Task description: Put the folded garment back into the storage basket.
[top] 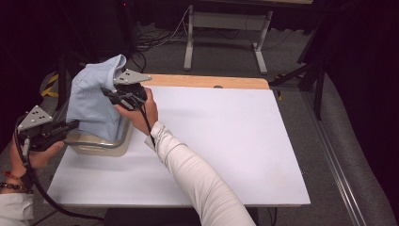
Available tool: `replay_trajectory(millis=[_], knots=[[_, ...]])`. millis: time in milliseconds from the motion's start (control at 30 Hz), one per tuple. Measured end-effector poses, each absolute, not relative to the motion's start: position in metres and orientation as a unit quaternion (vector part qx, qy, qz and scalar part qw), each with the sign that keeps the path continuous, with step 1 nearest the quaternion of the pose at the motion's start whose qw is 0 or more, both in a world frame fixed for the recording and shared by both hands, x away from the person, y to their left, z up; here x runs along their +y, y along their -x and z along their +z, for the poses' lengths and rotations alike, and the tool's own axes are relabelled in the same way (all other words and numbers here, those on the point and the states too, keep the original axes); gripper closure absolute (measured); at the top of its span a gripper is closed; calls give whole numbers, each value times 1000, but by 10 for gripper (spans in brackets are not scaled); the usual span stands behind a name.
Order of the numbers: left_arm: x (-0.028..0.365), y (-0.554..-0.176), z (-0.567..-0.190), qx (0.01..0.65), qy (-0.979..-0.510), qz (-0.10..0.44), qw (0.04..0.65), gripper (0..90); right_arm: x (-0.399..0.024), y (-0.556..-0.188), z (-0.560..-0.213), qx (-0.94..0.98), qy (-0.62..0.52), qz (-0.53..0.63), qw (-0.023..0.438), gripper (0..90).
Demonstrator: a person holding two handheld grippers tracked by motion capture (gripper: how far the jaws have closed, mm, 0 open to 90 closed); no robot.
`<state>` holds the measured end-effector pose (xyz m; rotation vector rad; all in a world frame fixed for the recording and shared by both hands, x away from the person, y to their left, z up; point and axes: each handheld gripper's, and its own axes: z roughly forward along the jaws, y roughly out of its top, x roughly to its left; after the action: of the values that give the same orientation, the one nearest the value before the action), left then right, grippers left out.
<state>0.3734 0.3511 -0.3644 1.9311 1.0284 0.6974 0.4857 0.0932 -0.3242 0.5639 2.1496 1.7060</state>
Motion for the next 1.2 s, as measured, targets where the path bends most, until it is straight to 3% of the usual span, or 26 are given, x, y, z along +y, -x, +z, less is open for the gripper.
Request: replay_trajectory(millis=[867, 1200], knots=[[343, -390, -406, 436, -783, 244, 370, 762, 96, -507, -387, 776, -258, 564, 113, 722], [344, -387, -409, 442, -772, 243, 387, 622, 97, -506, -392, 774, -261, 564, 116, 723]])
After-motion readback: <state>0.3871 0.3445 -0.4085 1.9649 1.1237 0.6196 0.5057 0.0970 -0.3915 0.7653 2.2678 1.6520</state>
